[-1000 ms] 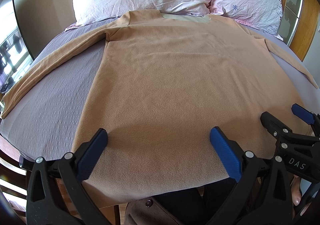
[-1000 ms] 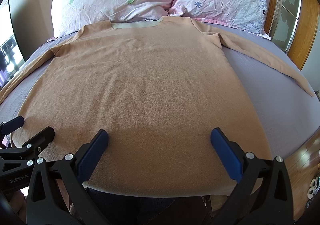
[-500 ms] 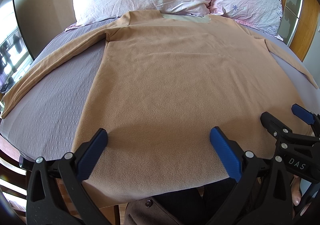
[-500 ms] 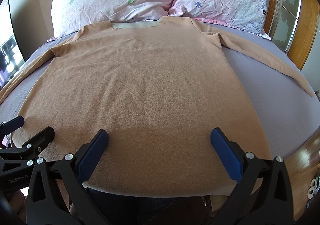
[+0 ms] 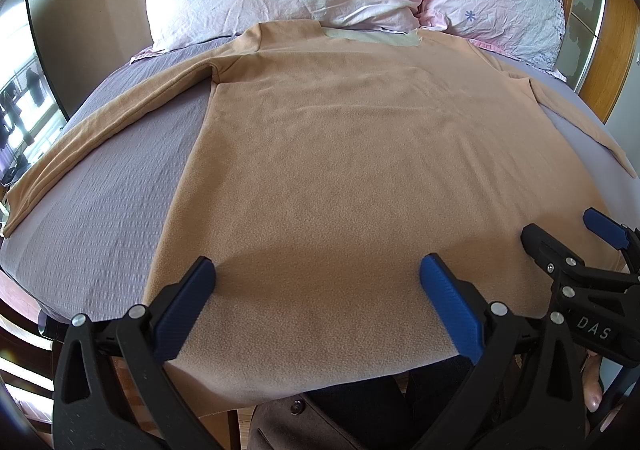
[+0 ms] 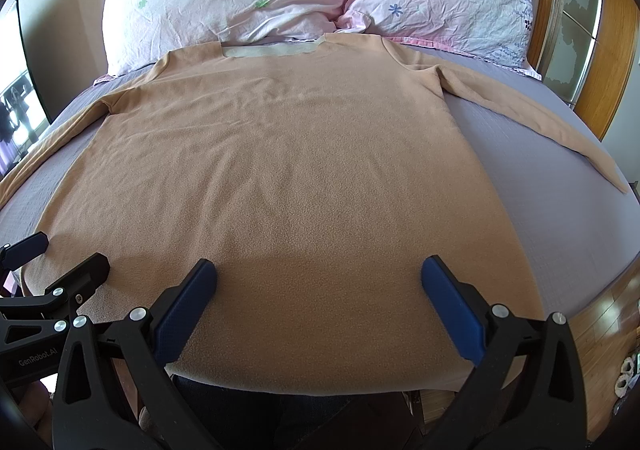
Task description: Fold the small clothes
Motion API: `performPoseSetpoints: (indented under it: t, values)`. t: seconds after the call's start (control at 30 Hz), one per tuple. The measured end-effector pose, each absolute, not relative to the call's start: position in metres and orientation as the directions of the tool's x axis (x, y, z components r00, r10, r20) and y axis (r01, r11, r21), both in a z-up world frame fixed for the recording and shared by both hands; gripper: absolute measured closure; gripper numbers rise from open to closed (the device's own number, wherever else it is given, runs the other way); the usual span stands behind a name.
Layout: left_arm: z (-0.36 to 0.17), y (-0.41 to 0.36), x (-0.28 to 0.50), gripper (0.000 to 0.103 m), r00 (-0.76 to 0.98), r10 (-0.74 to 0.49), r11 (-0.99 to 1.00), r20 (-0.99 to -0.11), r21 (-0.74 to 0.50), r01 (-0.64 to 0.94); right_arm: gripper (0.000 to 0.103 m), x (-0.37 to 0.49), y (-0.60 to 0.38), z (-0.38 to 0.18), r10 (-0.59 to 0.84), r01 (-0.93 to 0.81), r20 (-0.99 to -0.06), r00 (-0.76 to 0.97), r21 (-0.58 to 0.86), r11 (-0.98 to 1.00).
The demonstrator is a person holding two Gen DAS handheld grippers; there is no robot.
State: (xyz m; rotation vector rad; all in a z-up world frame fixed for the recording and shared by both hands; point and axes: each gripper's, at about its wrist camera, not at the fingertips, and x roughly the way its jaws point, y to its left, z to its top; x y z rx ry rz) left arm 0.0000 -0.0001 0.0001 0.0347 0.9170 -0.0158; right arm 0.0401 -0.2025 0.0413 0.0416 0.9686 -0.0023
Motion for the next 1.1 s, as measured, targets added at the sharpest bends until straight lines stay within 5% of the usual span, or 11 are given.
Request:
performPoseSetpoints:
  t: [0.57, 0.73, 1.03, 1.1]
  values:
    - [0.0, 0.0, 0.0, 0.002, 0.61, 0.001, 0.999, -0.792, 0.023, 0.028, 0.001, 0.035, -0.202, 0.039, 0.018, 0.018, -0.819, 0.574, 0.034, 0.999]
    - [0.001, -0.001, 0.0, 0.002, 0.629, 0.0, 0.999, -0.778, 0.026, 0.032, 0.001, 0.046, -0.221, 0.046, 0.114, -0.057, -0.792, 0.599, 0.1, 0.993]
    - [0.0, 0.001, 0.018, 0.002, 0.644, -0.036, 0.997, -0.764, 0.018, 0.077, 0.001, 0.1, -0.446, 0.059, -0.082, 0.516, -0.803, 0.59, 0.297, 0.804]
    - [-0.001, 0.001, 0.025, 0.002, 0.651, -0.044, 0.996, -0.758, 0.014, 0.084, 0.012, 0.111, -0.496, 0.049, -0.054, 0.607, -0.816, 0.576, 0.383, 0.696]
